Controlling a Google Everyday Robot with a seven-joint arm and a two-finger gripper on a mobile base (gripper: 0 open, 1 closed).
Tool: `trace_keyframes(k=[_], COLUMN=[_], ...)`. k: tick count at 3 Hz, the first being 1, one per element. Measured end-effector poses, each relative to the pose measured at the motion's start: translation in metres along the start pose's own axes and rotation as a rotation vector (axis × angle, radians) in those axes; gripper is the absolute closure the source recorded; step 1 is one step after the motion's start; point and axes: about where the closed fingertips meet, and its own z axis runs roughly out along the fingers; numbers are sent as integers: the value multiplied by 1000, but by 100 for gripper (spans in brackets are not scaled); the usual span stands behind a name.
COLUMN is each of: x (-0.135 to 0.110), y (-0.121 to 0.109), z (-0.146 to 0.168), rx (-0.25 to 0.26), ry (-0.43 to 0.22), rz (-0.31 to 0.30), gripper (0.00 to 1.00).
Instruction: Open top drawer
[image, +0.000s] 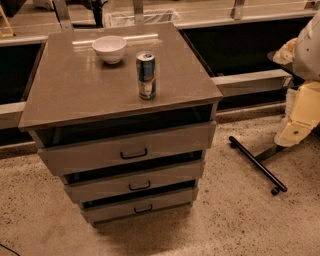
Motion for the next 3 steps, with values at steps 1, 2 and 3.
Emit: trace_keyframes(k=[1,2,3], x=[0,-11,-69], y=[0,0,26], z=[0,6,48], rx=[0,11,-1], ry=[0,-24,-137], rz=[0,-21,-192], gripper=[0,0,0])
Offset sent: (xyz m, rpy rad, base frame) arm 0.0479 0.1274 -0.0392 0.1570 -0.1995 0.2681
